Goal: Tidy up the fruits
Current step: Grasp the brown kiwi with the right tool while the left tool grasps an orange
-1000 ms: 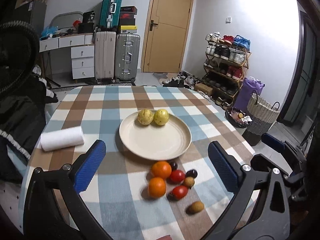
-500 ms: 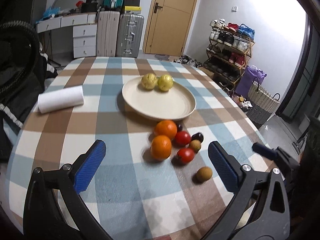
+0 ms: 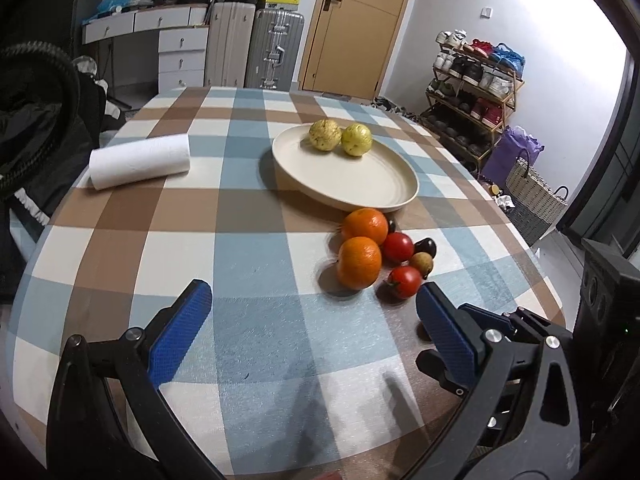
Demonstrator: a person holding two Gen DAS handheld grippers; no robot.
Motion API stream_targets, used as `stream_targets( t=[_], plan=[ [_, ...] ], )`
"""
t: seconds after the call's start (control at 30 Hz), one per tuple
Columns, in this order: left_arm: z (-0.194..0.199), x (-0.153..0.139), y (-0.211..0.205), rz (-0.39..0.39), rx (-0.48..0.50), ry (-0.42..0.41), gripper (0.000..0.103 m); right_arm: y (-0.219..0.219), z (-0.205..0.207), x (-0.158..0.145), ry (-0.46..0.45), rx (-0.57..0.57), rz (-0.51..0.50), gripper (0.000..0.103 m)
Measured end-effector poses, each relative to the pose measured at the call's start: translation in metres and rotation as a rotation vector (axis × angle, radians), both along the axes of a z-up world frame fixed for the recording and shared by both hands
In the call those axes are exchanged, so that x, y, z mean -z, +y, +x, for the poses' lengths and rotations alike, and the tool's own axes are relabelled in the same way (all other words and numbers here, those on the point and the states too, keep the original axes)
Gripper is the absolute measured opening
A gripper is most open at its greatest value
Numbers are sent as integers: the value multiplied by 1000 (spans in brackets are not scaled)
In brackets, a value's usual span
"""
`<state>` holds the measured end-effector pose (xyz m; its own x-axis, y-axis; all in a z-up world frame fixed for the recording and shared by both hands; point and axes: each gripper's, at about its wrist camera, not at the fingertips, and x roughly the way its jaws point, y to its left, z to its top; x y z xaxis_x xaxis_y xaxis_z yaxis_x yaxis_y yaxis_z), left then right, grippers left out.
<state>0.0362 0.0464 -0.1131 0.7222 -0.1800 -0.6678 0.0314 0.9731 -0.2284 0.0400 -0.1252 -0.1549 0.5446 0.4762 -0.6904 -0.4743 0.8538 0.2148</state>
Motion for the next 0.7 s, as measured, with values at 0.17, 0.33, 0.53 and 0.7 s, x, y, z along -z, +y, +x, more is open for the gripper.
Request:
stream_targets(
  t=[0.17, 0.33, 0.53, 0.7],
  plan=[
    [4, 6, 1, -9, 3, 7, 102, 0, 0, 0, -18, 11, -33, 60],
    [8, 11, -3, -9, 23, 15, 102, -3, 6, 2, 1, 16, -26, 41],
    [17, 17, -2, -16, 32, 30, 102, -7, 9, 3, 10, 23, -9, 29],
    [29, 21, 0, -22, 29, 43, 102, -14, 12, 0, -1, 40, 19, 29]
  ],
)
